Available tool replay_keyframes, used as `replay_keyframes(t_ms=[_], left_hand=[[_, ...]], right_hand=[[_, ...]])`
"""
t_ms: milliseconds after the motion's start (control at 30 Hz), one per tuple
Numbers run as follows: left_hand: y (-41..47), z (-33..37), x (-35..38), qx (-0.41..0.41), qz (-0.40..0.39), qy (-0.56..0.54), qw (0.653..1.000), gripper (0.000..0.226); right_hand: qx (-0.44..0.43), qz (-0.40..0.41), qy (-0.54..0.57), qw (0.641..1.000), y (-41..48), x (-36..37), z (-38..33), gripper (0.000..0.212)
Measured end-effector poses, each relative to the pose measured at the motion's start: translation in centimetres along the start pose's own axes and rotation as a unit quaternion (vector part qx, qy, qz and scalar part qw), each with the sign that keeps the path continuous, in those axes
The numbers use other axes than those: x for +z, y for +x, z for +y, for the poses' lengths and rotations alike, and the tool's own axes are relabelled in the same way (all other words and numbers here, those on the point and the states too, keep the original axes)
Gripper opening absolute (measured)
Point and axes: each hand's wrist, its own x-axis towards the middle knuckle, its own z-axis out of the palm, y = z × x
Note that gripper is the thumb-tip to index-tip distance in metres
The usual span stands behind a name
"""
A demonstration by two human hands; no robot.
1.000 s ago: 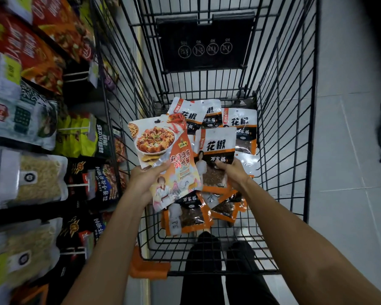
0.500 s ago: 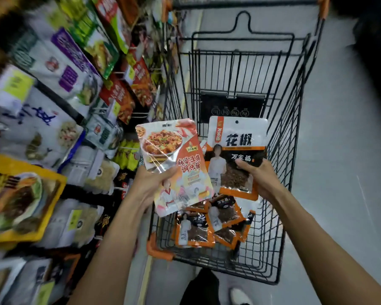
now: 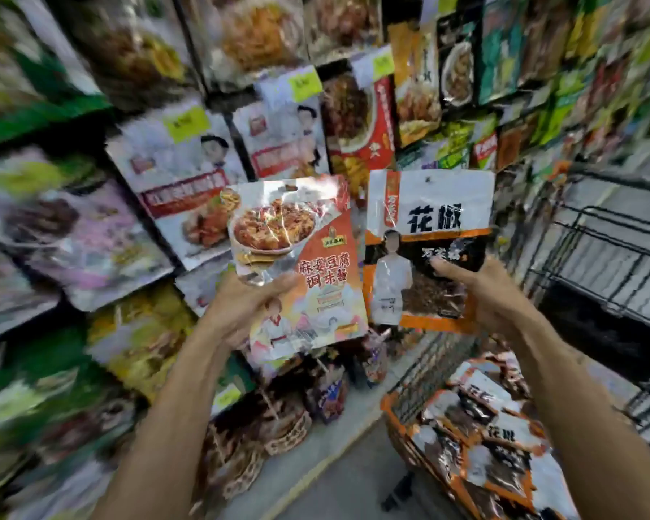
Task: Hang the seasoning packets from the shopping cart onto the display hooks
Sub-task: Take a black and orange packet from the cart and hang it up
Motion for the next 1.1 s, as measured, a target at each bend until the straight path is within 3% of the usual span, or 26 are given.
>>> replay_keyframes(t_ms=[67,167,200,267,367,433,567,667,733,833,1000,1100], left_hand=[[-2.5,1.4,-4.6,0.010,0.046,-0.005,0.999,0.017],[-6.5,3.1,-10.6,0.035,0.105,-0.030,0.993,0.012],[-7.9,3.6,-12.6,0.043,0.115,-0.041,0.992,0.011],[-10.7,4.2,-16.6,0.049,0.144,-0.055,0.987,0.028],[-14.7,4.5,-22.7,0.051,0.204,-0.060,0.976,0.071],[-17.3,4.1,-26.8,0.053,0.238,-0.064,0.968,0.080],[-21.7,1.9,-33.6,0.060,0.268,-0.068,0.959,0.074],[-24.3,-0.4,-37.7,0.029,0.271,-0.072,0.959,0.055],[-25.5,-2.0,-40.1,0.001,0.276,-0.074,0.958,0.055],[-26.2,-4.0,-43.1,-0.007,0.273,-0.094,0.957,0.057],[-25.6,-6.2,-45.8,0.009,0.274,-0.119,0.954,0.030],[-24.8,-6.3,-46.8,-0.004,0.256,-0.116,0.960,0.037]], right_hand=[[-0.026,-0.045,-0.005,0.999,0.1,4.3,-2.1,0.041],[-0.070,-0.105,-0.001,0.992,-0.2,10.8,-4.8,0.007],[-0.081,-0.119,0.010,0.990,-0.4,13.1,-5.5,0.006],[-0.083,-0.150,0.030,0.985,-1.3,17.5,-6.9,0.017],[-0.095,-0.201,0.054,0.974,-3.4,24.2,-8.9,0.047],[-0.102,-0.229,0.066,0.966,-5.3,28.7,-9.8,0.050],[-0.109,-0.260,0.068,0.957,-9.0,36.0,-9.8,0.053],[-0.103,-0.262,0.075,0.957,-11.3,40.4,-9.2,0.065],[-0.091,-0.270,0.077,0.955,-12.5,42.8,-8.5,0.078],[-0.070,-0.289,0.066,0.953,-14.1,45.2,-7.4,0.063],[-0.073,-0.278,0.065,0.956,-15.3,47.5,-6.7,0.049],[-0.082,-0.268,0.072,0.957,-15.5,48.0,-6.9,0.017]])
